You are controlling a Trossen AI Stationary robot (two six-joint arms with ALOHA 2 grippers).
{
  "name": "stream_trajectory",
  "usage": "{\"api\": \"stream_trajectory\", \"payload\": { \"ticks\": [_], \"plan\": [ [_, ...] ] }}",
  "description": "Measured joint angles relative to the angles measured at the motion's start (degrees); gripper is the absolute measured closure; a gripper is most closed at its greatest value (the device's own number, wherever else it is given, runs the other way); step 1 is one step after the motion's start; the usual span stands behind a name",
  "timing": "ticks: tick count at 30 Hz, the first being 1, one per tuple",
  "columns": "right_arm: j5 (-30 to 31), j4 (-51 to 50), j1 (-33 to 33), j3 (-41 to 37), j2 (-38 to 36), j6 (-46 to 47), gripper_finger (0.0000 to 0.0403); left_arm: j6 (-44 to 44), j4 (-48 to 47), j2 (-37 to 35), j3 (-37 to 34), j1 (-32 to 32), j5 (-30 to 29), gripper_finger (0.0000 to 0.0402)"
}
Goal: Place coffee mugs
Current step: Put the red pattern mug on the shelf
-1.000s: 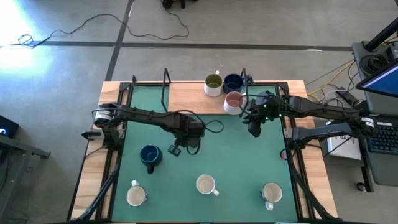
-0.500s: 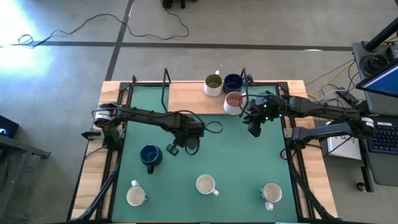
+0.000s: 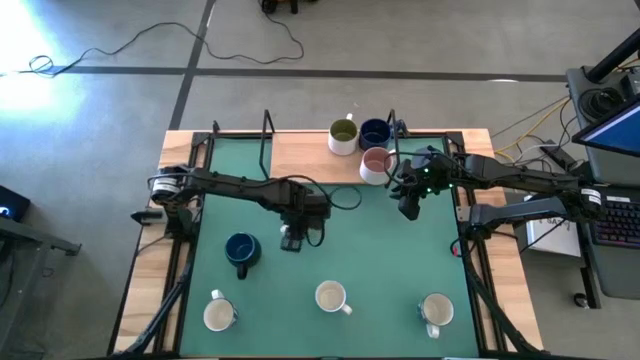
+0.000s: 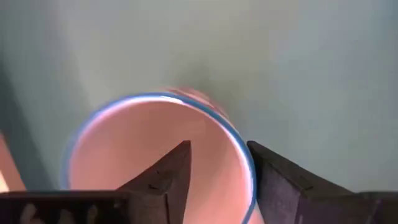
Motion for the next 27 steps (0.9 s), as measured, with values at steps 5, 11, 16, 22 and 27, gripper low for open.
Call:
{"api": "stream_trajectory", "payload": {
  "ticks": [5, 11, 16, 22, 27],
  "plan": [
    [-0.01, -0.01, 0.00, 0.00, 0.00, 0.00, 0.0314, -16.63, 1.70, 0.00, 3.80, -0.02, 0.00, 0.0249],
    [-0.01, -0.02, 0.02, 0.00, 0.00, 0.00, 0.0314, -31.87, 3.48, 0.36, 5.26, 0.04, -0.08, 0.0248],
    [-0.01, -0.02, 0.00, 0.00, 0.00, 0.00, 0.0314, -42.39, 4.16, 2.34, 5.18, 0.42, -0.57, 0.0248],
    [-0.01, -0.01, 0.02, 0.00, 0.00, 0.00, 0.0314, -44.32, 3.58, 5.11, 5.02, 0.42, -3.32, 0.0248],
    [-0.01, 0.00, 0.00, 0.00, 0.00, 0.00, 0.0314, -41.98, 3.37, 6.36, 5.29, 0.42, -3.58, 0.0267]
  ]
}}
